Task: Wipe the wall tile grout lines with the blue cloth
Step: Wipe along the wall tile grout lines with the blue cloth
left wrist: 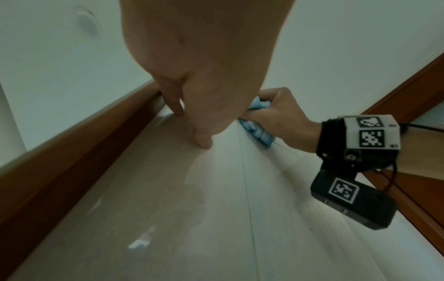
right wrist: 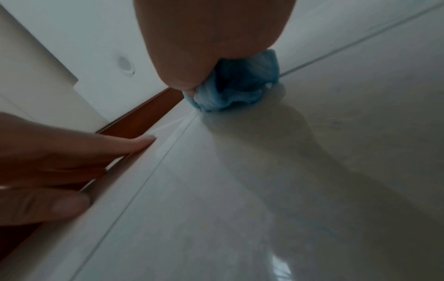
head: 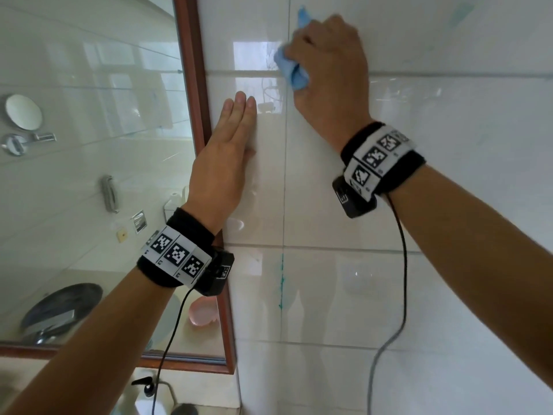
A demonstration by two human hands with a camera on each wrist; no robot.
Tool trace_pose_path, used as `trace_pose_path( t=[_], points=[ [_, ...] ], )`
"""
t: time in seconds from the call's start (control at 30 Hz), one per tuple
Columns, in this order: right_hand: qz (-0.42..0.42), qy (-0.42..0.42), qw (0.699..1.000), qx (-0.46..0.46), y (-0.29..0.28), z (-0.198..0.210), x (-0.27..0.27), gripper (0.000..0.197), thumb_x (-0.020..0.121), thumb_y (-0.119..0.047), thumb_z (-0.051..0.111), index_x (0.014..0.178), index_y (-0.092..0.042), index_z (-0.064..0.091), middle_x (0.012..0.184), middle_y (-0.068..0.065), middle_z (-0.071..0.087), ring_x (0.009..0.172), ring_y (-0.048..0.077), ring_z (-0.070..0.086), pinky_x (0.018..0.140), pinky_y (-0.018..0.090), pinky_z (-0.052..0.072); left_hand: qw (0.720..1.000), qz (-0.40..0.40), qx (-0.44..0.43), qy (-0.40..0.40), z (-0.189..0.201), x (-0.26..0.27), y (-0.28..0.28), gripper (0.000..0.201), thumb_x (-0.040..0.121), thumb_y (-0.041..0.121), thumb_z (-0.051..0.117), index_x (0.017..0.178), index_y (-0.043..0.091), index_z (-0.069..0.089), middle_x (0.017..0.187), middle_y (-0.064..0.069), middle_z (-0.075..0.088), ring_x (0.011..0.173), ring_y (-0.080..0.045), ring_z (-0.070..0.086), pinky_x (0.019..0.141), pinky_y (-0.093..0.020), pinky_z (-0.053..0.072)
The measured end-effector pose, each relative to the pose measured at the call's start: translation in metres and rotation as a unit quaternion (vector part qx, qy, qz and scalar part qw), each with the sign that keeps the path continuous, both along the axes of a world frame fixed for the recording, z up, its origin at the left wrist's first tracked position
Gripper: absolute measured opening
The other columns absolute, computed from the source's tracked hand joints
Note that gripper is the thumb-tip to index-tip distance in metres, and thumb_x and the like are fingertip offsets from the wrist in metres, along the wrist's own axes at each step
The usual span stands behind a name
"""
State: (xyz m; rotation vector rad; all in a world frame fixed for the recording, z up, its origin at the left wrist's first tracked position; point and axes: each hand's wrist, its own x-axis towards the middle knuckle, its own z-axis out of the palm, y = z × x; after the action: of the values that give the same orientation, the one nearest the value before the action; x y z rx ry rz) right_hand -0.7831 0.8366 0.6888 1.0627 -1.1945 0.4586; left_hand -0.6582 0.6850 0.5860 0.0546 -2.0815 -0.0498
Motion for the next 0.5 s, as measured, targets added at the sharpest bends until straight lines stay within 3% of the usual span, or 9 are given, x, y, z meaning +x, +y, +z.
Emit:
trace_pose_path(
  t=[0.13,0.27,0.33,0.4,0.5],
  points=[
    [0.025,-0.023,0.999,-0.014,-0.007,-0.013,0.004,0.016,0.076,-0.004,0.074,0.089,-0.013,0.075,0.093,0.004,0.071,0.086,0.027,0.064,0.087,0.032,0.041,1.000,-0.006,0.004,0.003,0.001,0.000,-0.001,0.076,0.102,-0.004,0.054,0.167,0.014,0.019,0.174,-0.003,0.015,0.161,-0.017,0.010,0.114,0.000,-0.002],
    [0.030,-0.017,0.993,0.108,-0.005,-0.100,0.010,0.022,0.089,-0.003,0.056,0.101,-0.006,0.075,0.108,0.015,0.072,0.095,0.034,0.065,0.095,0.043,0.042,1.000,-0.008,0.006,-0.003,0.001,0.000,-0.002,0.078,0.102,-0.006,0.054,0.167,0.015,0.018,0.175,-0.002,0.013,0.161,-0.016,0.009,0.120,-0.007,0.004],
    [0.014,-0.009,0.986,0.165,0.001,-0.161,0.010,0.018,0.099,-0.003,0.058,0.107,-0.003,0.074,0.115,0.018,0.070,0.106,0.036,0.065,0.099,0.048,0.047,1.000,-0.002,0.003,-0.012,0.001,0.000,-0.001,0.079,0.102,-0.006,0.054,0.167,0.016,0.017,0.175,-0.001,0.012,0.161,-0.015,0.008,0.122,-0.017,0.012],
    [-0.006,0.011,0.979,0.204,0.010,-0.209,0.009,0.016,0.101,-0.003,0.060,0.109,-0.003,0.074,0.118,0.018,0.070,0.110,0.039,0.066,0.105,0.051,0.048,1.000,0.004,0.006,-0.022,0.001,0.002,-0.002,0.080,0.101,-0.005,0.056,0.167,0.018,0.017,0.175,0.000,0.012,0.161,-0.014,0.008,0.122,-0.020,0.015],
    [-0.021,0.065,0.971,0.229,0.017,-0.219,0.006,0.013,0.098,0.001,0.066,0.106,-0.004,0.075,0.115,0.017,0.072,0.103,0.038,0.070,0.102,0.048,0.053,1.000,0.005,-0.003,-0.028,0.002,0.005,-0.004,0.081,0.100,-0.007,0.057,0.167,0.017,0.019,0.175,0.000,0.014,0.161,-0.014,0.009,0.121,-0.014,0.011]
  ],
)
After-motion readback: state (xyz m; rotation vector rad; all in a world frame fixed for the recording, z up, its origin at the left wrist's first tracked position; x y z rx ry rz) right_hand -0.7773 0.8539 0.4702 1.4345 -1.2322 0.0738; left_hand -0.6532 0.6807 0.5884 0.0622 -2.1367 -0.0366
